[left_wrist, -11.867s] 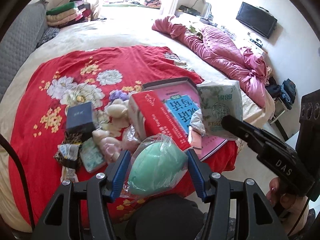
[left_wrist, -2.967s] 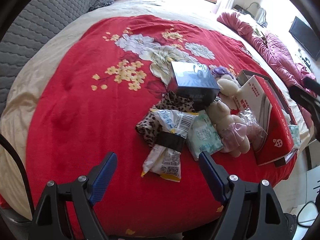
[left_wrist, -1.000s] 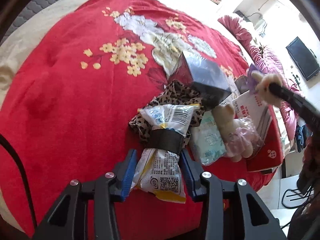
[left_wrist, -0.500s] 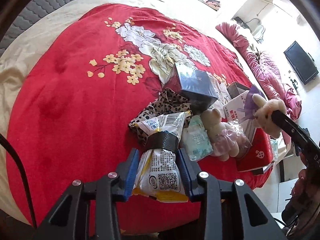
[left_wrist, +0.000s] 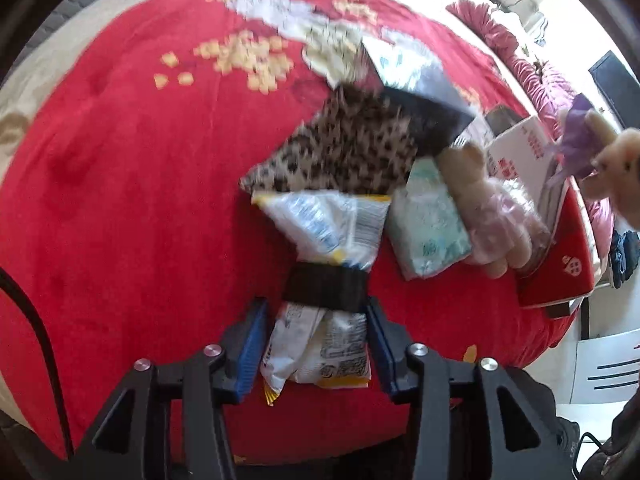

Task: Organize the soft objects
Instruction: 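Carry the snack packet with the left tool while the right tool carries the plush bunny to the box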

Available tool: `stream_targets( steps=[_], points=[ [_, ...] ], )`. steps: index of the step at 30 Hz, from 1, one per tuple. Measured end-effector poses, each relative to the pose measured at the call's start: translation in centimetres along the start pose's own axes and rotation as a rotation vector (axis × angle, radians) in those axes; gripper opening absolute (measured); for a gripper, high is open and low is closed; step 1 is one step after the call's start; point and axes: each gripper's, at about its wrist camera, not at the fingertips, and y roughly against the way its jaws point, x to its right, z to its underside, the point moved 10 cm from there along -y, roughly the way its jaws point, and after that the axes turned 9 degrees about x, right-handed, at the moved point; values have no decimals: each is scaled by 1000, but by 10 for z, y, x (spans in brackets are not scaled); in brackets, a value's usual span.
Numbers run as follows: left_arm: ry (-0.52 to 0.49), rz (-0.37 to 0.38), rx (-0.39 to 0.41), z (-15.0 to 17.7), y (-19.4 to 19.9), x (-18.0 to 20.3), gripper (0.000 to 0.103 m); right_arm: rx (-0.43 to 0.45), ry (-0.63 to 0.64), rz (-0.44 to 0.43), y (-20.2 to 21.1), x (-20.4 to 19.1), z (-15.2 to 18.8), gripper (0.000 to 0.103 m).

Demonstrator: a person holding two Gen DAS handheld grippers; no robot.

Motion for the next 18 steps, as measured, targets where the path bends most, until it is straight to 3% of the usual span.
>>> stream_targets(
  steps=[4, 13, 18],
  points=[
    [-39, -41, -3, 3, -4, 2, 48, 14, -12, 5, 4, 2, -2, 30],
    [-13, -5, -5, 3, 13, 1, 44, 45, -37, 8, 16, 9, -9, 30],
    [-46, -18, 46, -4, 39, 14, 44, 67, -55, 6, 27, 12, -15, 30]
  ],
)
